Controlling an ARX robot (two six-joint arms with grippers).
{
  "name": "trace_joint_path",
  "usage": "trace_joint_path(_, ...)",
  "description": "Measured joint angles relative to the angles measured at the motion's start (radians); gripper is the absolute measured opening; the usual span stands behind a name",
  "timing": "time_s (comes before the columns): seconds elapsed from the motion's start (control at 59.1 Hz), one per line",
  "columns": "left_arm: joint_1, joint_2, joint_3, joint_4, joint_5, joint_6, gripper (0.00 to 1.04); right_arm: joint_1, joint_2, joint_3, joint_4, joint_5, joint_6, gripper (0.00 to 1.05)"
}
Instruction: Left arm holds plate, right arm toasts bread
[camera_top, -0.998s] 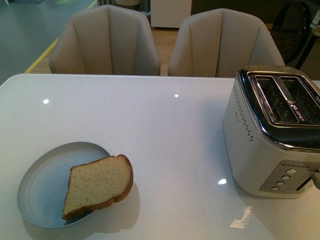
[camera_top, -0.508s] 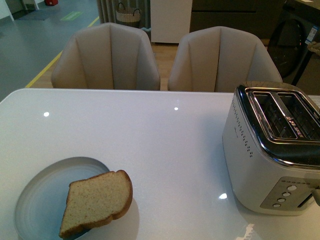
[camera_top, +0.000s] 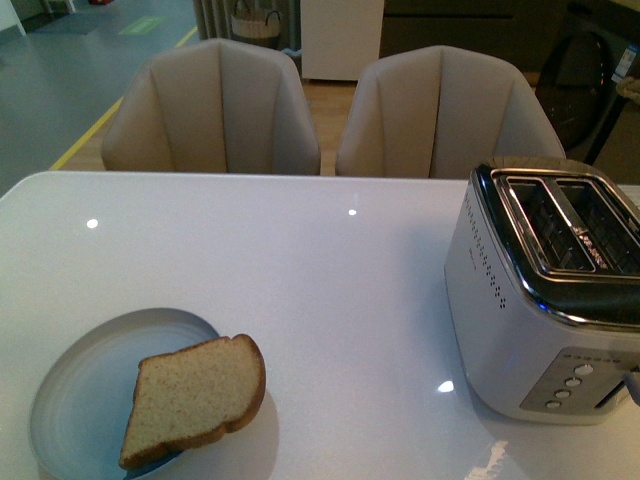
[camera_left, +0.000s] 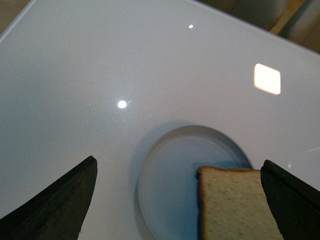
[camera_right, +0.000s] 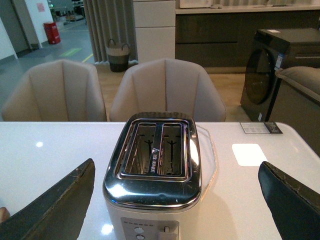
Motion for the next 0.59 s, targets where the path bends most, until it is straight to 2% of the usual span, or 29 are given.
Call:
trace_joint_path(0.389, -0.082, 0.38, 0.164, 0.024, -0.072, 0.051, 0.97, 0.0, 0.0, 0.0, 0.0, 0.0, 0.0, 0.96)
trace_joint_path(0.592, -0.132, 0.456, 0.204, 0.011, -0.098, 0.047, 0.97, 0.0, 0.0, 0.0, 0.0, 0.0, 0.0, 0.96)
